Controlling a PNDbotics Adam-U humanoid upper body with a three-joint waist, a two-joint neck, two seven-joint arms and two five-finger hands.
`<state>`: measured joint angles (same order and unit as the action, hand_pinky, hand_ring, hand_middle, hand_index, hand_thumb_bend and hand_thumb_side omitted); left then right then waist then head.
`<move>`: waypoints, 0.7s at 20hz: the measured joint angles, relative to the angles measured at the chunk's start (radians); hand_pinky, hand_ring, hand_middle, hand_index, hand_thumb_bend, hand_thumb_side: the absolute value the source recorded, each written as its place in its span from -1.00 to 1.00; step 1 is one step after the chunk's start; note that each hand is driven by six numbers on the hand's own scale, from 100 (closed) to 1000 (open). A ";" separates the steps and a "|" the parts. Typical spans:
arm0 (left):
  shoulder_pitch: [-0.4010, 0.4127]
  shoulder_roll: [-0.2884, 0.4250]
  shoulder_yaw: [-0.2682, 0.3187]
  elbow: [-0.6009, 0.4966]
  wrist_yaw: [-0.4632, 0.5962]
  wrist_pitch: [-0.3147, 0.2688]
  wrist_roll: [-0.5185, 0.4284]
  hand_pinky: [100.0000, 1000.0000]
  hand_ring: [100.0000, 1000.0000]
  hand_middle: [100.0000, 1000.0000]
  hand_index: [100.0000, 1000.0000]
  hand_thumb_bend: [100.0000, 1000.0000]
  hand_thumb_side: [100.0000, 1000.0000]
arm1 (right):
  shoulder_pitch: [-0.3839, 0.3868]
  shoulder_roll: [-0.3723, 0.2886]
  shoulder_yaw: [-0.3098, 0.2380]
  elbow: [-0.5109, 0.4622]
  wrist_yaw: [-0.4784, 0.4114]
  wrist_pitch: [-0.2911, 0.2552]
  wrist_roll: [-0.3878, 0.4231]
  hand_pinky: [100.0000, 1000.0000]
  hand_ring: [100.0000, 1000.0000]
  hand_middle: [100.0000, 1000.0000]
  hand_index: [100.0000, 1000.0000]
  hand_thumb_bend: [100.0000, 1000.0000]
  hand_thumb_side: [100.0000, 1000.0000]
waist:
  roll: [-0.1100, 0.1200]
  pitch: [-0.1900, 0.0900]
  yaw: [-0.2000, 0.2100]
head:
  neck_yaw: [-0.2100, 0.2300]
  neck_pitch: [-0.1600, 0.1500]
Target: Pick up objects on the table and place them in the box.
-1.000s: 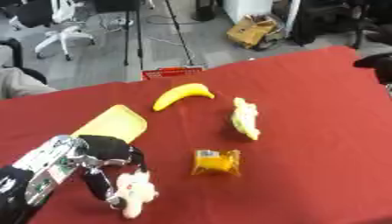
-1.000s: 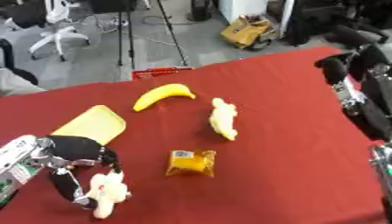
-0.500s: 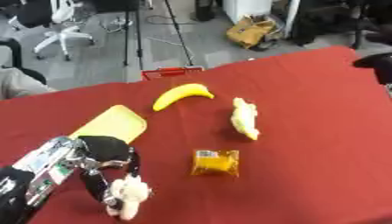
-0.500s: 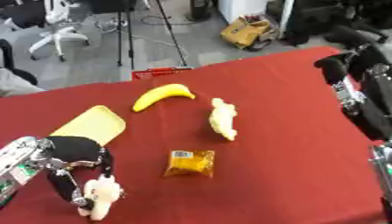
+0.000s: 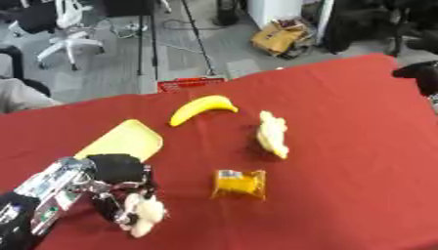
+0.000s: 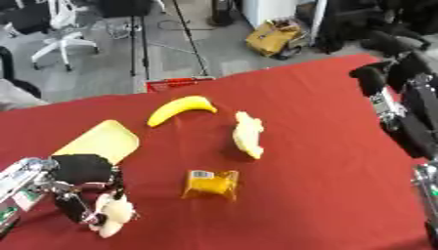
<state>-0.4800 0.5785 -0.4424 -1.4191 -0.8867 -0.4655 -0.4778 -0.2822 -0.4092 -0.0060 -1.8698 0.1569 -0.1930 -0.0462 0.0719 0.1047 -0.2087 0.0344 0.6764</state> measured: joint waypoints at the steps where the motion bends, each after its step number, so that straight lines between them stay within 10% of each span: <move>1: 0.007 0.000 0.014 -0.004 0.016 0.017 0.003 -0.69 -0.88 -0.76 -0.55 -1.00 -0.63 | 0.000 0.000 0.000 0.000 0.000 0.000 0.000 0.44 0.26 0.66 0.89 -0.18 0.60 | 0.000 0.000 0.001 | -0.002 0.000; 14: -0.035 0.033 0.230 -0.073 0.332 0.272 -0.090 -0.50 -0.72 -0.58 -0.36 -1.00 -0.62 | 0.001 0.000 -0.006 0.000 0.000 0.000 -0.007 0.44 0.26 0.66 0.89 -0.18 0.60 | 0.000 0.000 0.009 | -0.017 0.000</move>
<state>-0.5152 0.6111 -0.2127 -1.4920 -0.5543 -0.1933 -0.5675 -0.2814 -0.4092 -0.0117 -1.8698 0.1569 -0.1927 -0.0534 0.0719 0.1047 -0.1999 0.0177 0.6763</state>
